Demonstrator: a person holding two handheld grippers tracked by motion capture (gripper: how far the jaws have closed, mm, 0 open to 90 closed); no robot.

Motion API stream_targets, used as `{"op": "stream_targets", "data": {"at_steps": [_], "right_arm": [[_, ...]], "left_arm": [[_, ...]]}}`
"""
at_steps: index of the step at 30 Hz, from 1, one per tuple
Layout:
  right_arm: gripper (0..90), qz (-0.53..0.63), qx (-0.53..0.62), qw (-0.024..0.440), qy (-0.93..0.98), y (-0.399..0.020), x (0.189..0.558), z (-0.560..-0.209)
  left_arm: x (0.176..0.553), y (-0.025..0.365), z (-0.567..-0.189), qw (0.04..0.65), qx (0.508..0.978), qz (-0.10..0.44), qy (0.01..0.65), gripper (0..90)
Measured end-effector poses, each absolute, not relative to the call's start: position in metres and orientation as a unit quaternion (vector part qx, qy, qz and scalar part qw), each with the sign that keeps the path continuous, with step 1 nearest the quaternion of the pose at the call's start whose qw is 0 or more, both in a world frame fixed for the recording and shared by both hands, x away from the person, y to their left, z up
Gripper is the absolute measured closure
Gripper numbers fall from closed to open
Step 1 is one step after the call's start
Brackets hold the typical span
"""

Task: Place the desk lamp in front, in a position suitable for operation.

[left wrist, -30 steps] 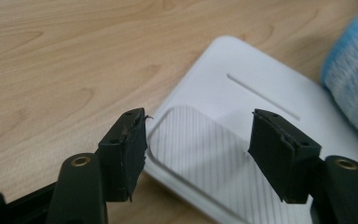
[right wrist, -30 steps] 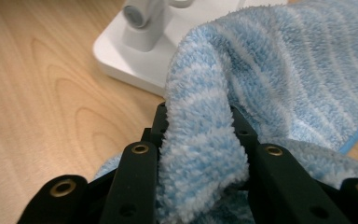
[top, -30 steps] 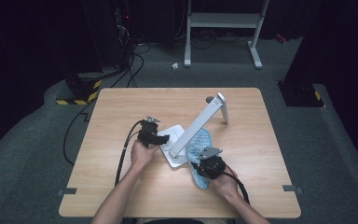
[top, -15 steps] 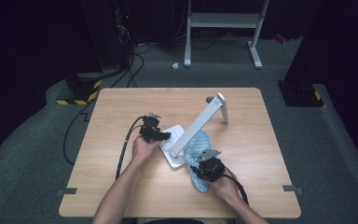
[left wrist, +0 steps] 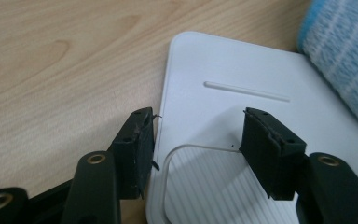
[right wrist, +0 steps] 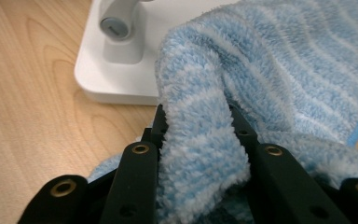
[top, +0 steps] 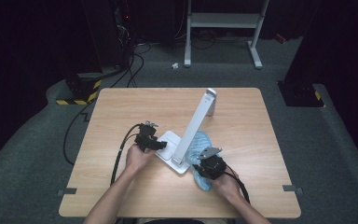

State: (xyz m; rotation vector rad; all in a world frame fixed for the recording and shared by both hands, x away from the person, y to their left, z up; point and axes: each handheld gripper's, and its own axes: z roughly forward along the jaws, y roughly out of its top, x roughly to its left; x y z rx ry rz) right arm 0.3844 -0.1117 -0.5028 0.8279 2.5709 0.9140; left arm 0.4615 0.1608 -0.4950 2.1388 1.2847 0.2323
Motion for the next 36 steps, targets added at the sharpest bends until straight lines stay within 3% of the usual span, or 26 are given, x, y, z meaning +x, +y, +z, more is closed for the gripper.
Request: {"op": "stream_targets", "data": {"at_steps": [12, 21, 27, 36], "right_arm": [[70.4, 0.278, 0.308, 0.195, 0.889, -0.116, 0.410, -0.501], [70.4, 0.275, 0.335, 0.205, 0.877, -0.122, 0.433, -0.500], [72.0, 0.315, 0.328, 0.207, 0.866, -0.135, 0.409, -0.480], [71.4, 0.301, 0.304, 0.180, 0.886, -0.140, 0.367, -0.482]], "left_arm": [[0.431, 0.162, -0.491, 0.306, 0.809, 0.079, 0.496, 47.5], [0.408, 0.155, -0.487, 0.310, 0.826, 0.073, 0.465, 46.5], [0.432, 0.168, -0.487, 0.333, 0.795, 0.105, 0.496, 36.6], [0.467, 0.160, -0.497, 0.331, 0.804, 0.087, 0.487, 36.7]]}}
